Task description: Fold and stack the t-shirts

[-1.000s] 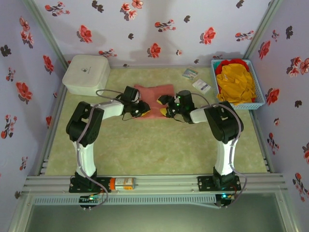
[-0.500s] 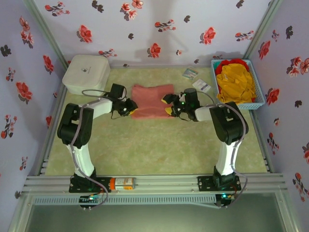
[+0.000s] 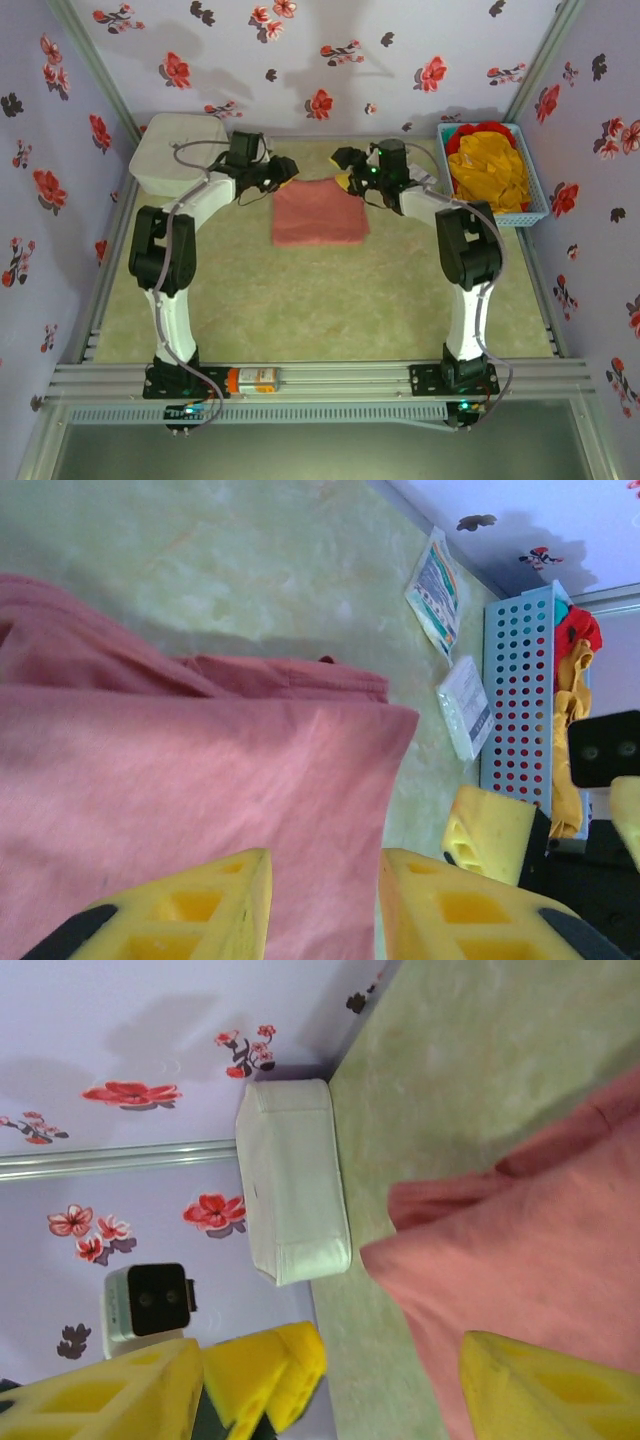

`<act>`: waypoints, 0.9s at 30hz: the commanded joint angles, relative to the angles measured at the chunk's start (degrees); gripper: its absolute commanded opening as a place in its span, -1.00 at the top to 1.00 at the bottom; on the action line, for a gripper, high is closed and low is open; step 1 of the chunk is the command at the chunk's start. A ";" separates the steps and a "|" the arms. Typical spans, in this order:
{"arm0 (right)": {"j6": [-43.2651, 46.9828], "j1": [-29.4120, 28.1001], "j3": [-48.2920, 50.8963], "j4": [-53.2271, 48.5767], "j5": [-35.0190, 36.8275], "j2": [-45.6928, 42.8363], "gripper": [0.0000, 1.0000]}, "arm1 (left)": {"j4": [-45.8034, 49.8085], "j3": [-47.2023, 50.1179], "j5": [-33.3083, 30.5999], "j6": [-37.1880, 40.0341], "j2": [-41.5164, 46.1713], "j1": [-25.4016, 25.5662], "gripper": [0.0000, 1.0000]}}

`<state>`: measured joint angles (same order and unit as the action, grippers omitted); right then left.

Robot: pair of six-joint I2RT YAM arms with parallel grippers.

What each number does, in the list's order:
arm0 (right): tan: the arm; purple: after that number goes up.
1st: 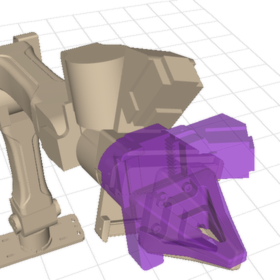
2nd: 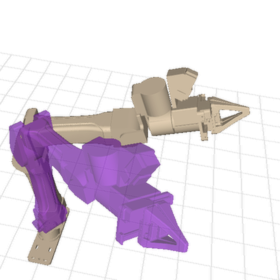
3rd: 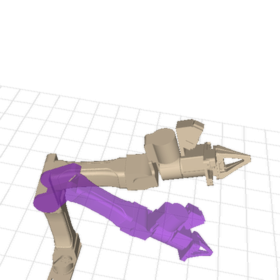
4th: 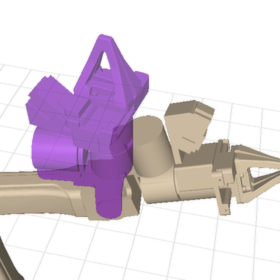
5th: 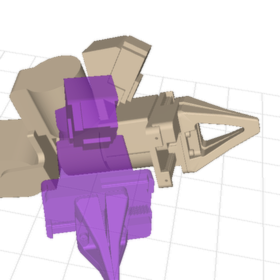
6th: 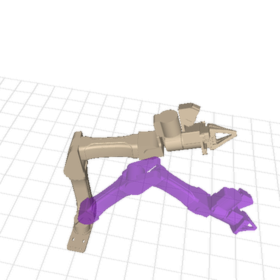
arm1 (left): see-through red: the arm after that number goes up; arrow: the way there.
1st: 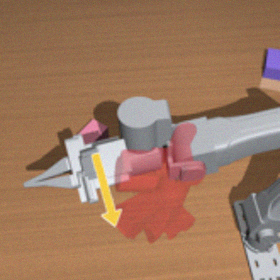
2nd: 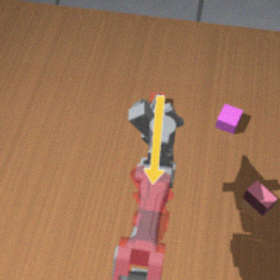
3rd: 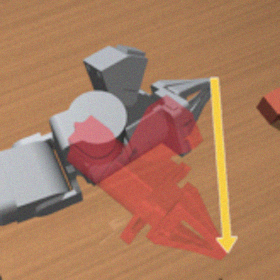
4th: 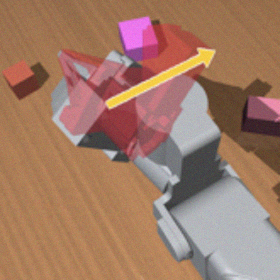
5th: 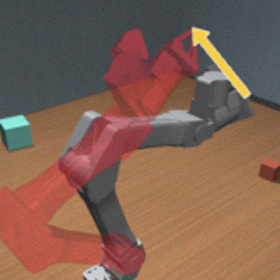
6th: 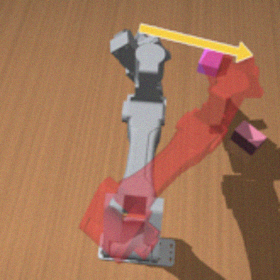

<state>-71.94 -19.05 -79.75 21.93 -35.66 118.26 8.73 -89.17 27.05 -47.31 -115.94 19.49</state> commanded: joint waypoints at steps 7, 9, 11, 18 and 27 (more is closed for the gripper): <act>-0.39 3.64 -8.27 3.15 -1.24 14.41 -0.38 | -4.16 -6.29 1.94 0.50 -13.15 -2.81 0.31; -1.09 4.27 -9.12 4.58 -2.32 17.16 -0.38 | -4.08 -7.62 2.73 0.45 -15.02 -4.00 0.31; -1.25 4.90 -9.40 4.85 -3.16 19.11 -0.38 | -2.76 -8.90 2.83 1.23 -16.38 -4.90 0.31; -0.72 5.72 -7.51 5.13 -4.82 19.53 -0.37 | 3.72 -11.52 3.92 3.99 -17.92 -7.65 0.29; 2.08 5.82 -7.98 2.81 -7.45 12.79 -0.38 | 8.09 -1.86 -2.88 12.38 -3.01 -8.40 0.11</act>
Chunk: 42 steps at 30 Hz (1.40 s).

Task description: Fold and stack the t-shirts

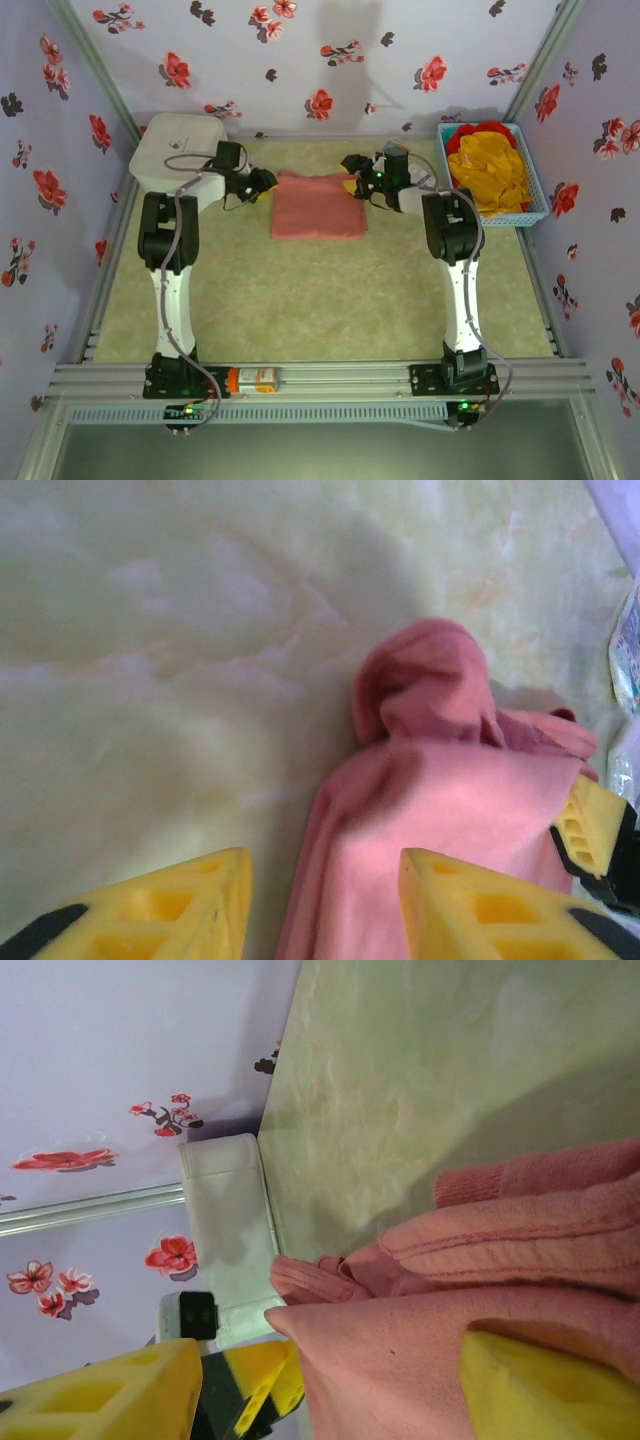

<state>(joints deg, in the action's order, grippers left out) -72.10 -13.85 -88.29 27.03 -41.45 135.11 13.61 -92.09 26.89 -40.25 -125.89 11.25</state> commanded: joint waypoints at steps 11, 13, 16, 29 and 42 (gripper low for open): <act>11.23 0.59 6.45 -10.08 -2.83 -14.15 -0.40 | 9.94 4.35 -0.39 18.61 7.70 0.42 -0.16; 13.62 0.58 8.99 -12.36 -1.68 -16.48 -0.42 | 12.77 2.19 -1.20 20.30 5.87 0.67 -0.16; 15.34 0.58 13.55 -13.05 -1.59 -19.65 -0.43 | 16.18 -1.27 -1.41 22.67 3.21 1.56 -0.16; 19.56 0.71 22.79 -16.74 0.41 -26.34 -0.42 | 19.65 -7.41 0.46 22.51 -3.25 5.34 -0.10; 19.87 1.02 25.35 -17.36 0.30 -31.50 -0.40 | 25.57 -7.84 -5.36 22.80 -3.68 6.70 0.74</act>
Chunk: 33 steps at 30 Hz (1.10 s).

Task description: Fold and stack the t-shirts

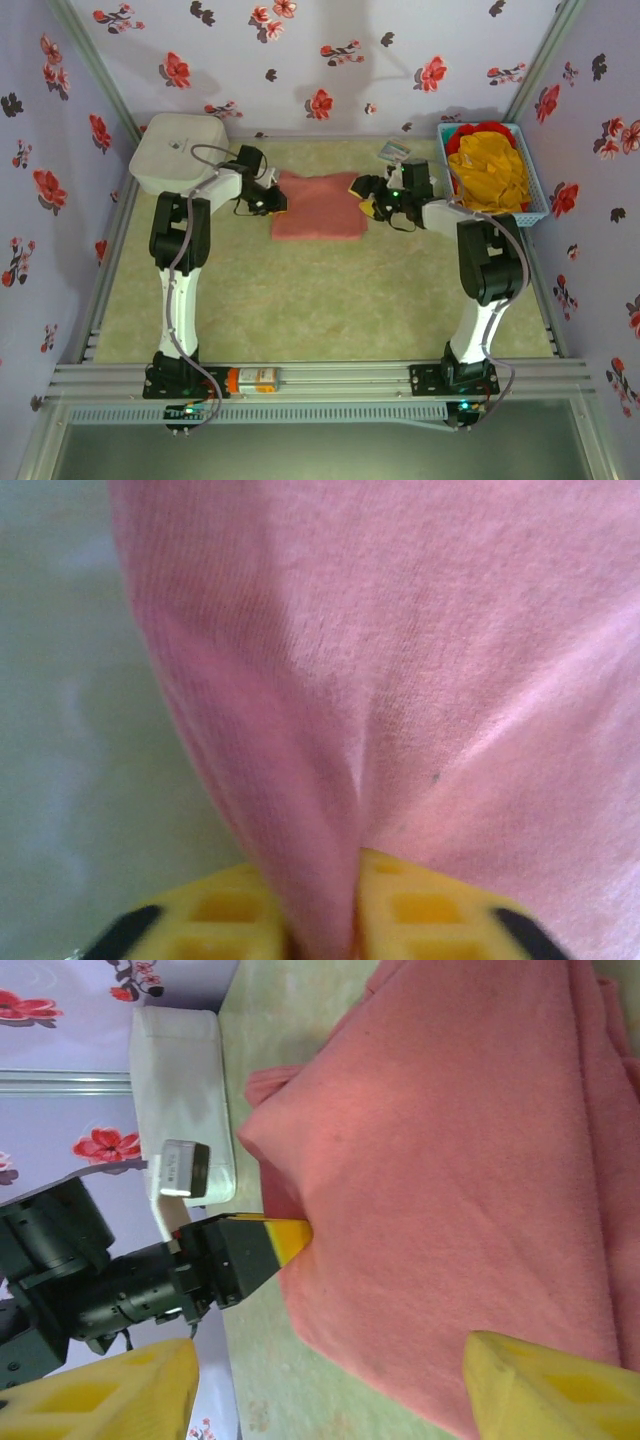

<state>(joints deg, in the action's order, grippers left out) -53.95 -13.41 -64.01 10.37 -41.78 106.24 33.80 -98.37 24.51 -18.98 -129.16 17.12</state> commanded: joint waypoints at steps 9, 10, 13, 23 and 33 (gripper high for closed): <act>2.01 0.80 2.54 -0.62 0.71 -4.69 -0.39 | 12.93 10.02 -16.48 4.35 11.19 1.29 1.00; 2.01 0.82 2.61 -0.62 0.56 -4.79 -0.39 | 13.86 12.00 -18.33 4.39 13.08 1.18 1.00; 2.05 0.76 3.10 -0.44 0.48 -5.31 -0.39 | 15.44 18.24 -23.02 4.22 19.06 0.67 1.00; 0.09 0.76 5.93 2.69 -1.11 -6.52 -0.37 | 25.96 23.96 -32.80 6.61 29.23 -6.90 1.00; 0.68 0.75 7.85 2.88 -1.98 -7.39 -0.37 | 31.92 21.16 -43.22 10.52 23.71 -16.07 0.96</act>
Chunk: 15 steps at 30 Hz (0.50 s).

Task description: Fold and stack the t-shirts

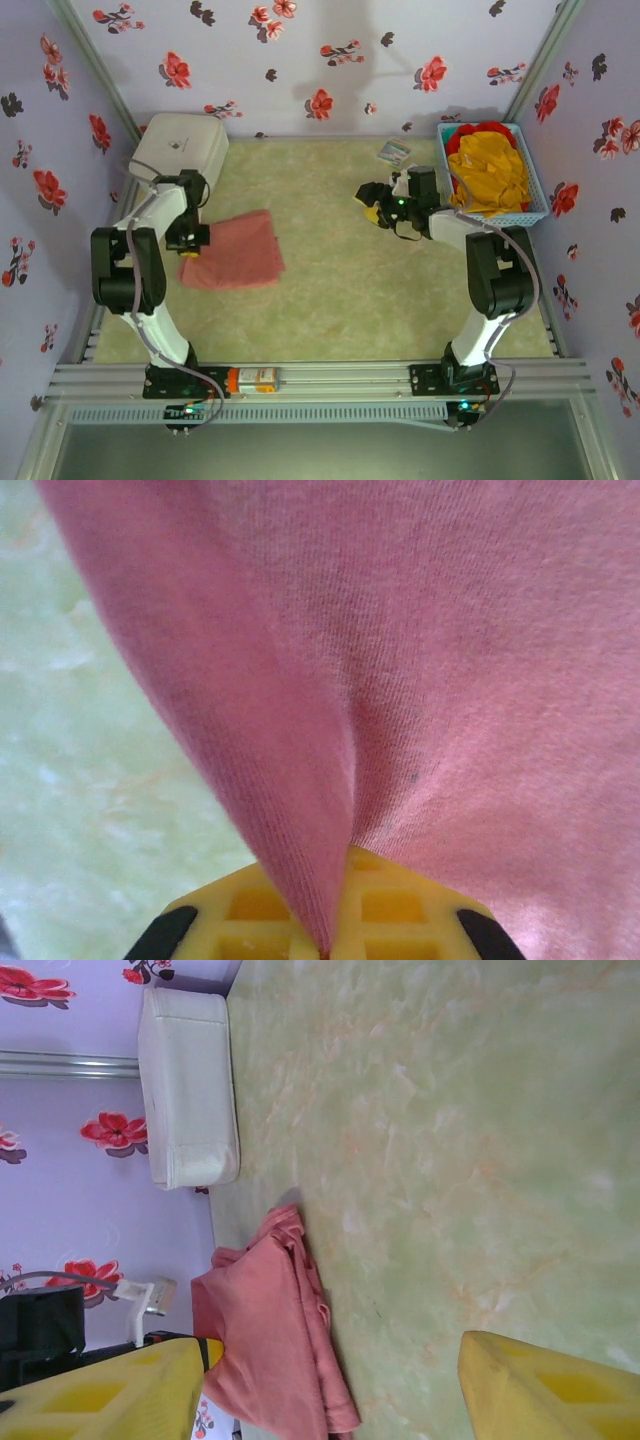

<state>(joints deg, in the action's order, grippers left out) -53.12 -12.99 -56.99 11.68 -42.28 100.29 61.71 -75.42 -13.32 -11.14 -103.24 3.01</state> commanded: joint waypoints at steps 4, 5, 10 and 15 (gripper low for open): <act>-0.13 0.38 1.93 2.43 -1.66 -1.73 -0.37 | 6.03 -5.49 -10.50 3.50 -5.02 -5.74 0.70; -0.21 0.36 2.15 2.76 -1.75 -1.76 -0.36 | 6.31 -6.58 -11.76 3.12 -5.83 -6.67 0.53; 0.91 0.34 3.05 2.34 -2.98 -2.23 -0.36 | 9.05 -12.15 -9.07 0.98 -6.73 -9.08 0.19; 3.80 0.34 3.12 -1.30 -1.58 -3.20 -0.36 | 7.57 -12.41 1.71 -2.83 -0.49 -4.99 0.06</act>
<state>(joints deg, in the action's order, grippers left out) -51.83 -12.99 -54.35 11.66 -43.68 99.24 67.55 -87.11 -18.44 -10.81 -108.38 -4.78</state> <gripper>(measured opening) 0.679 0.468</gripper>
